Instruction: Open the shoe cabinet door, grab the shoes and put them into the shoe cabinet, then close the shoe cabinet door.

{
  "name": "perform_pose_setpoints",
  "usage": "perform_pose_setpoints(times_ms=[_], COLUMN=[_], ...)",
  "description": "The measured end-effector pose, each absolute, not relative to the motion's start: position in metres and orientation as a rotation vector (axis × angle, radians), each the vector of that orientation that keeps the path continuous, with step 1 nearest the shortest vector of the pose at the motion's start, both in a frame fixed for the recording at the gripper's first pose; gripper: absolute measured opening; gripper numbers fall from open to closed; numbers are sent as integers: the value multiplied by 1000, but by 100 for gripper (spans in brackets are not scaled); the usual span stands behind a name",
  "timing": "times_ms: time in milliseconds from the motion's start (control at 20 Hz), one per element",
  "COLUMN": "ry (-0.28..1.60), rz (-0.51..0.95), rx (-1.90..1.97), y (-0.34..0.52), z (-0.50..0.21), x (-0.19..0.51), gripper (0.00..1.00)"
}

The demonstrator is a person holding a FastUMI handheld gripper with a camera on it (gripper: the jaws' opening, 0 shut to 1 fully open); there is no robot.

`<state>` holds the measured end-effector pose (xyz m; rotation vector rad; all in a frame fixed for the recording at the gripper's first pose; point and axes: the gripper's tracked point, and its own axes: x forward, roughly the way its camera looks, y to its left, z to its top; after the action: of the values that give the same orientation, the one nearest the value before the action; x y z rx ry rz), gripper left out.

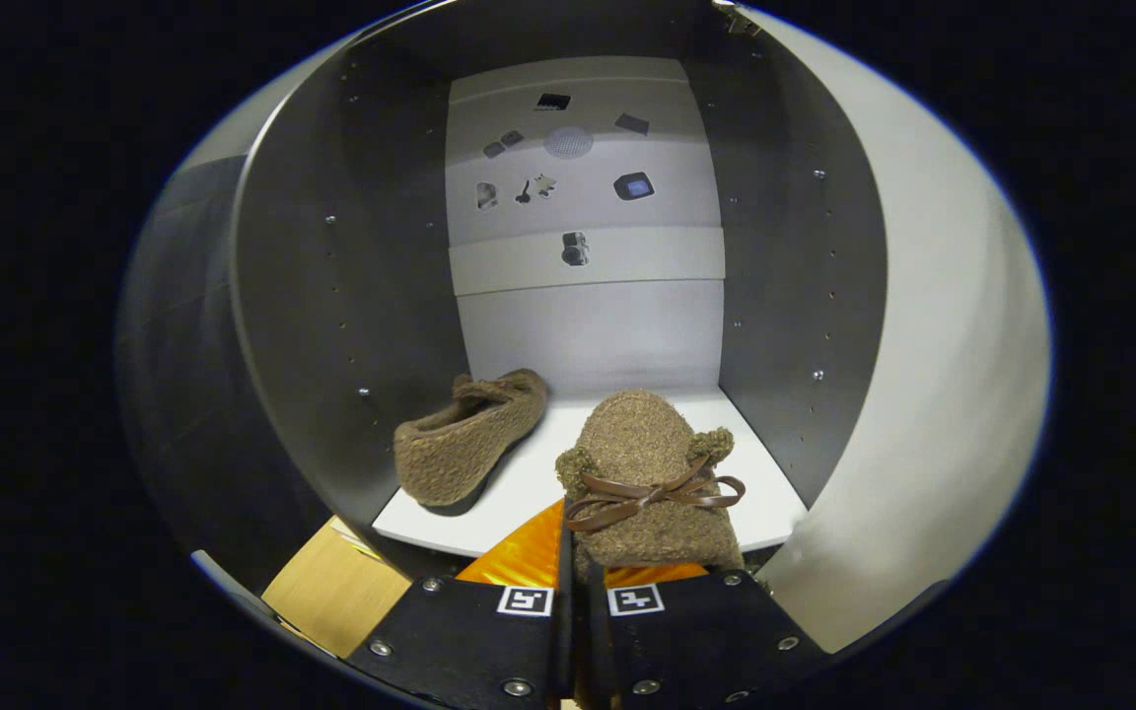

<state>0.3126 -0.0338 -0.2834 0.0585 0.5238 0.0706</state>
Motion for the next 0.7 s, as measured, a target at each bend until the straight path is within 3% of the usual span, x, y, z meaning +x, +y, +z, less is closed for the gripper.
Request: perform_pose_setpoints(times_ms=[700], ry=[567], rz=[48], rx=[-25], y=[-25], z=[-306], x=[445], gripper=[6])
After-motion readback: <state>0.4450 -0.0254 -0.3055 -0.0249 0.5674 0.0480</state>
